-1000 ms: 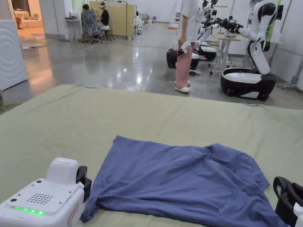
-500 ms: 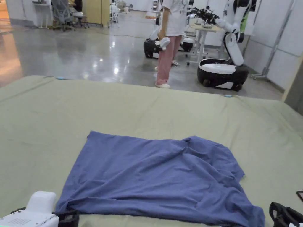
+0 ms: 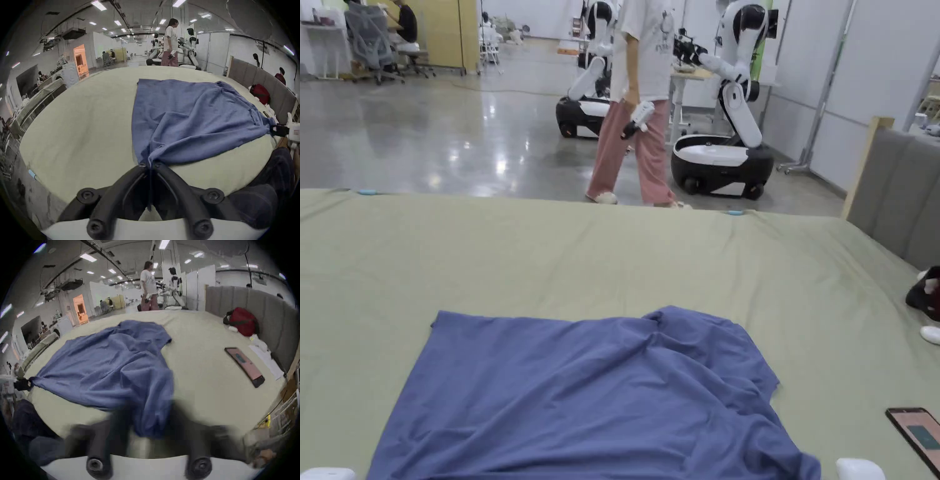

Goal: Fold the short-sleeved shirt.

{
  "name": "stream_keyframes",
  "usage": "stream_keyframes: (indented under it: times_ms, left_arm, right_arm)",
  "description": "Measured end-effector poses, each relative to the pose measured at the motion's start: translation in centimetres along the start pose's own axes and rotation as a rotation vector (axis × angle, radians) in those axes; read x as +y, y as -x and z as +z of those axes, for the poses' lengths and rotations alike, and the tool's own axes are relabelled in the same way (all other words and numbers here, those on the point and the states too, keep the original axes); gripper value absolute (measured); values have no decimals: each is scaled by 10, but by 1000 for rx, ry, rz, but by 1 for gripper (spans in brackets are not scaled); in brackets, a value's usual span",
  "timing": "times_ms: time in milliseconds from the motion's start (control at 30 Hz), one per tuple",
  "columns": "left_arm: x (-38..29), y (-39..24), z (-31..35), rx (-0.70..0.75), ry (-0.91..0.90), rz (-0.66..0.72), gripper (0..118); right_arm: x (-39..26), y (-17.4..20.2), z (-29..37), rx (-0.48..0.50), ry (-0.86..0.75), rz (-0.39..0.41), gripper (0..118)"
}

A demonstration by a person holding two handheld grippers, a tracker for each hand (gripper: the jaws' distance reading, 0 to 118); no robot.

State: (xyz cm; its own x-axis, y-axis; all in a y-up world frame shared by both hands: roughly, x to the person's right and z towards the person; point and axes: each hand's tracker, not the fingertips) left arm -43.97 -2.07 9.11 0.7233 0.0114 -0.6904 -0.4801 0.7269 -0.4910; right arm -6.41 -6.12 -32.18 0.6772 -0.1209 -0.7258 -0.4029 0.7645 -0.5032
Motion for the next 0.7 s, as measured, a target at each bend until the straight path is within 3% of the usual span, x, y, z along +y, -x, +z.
stream_keyframes:
  times_ms: [233,367,467,567,700]
  left_arm:
    - [33,3,30,41,-50,-98,0]
    - [83,-6,45,38,-107,-155,0]
    - [129,-11,30,34,-97,-201,0]
    - [172,-6,-17,-26,1,-172,0]
    - [203,0,-96,-2,154,-114,0]
  right_arm:
    - [49,17,56,10,-4,47,9]
    - [97,24,70,17,-14,120,9]
    - [148,31,71,50,-66,93,9]
    - [195,33,31,14,-14,90,9]
    - [229,32,-52,-37,100,114,9]
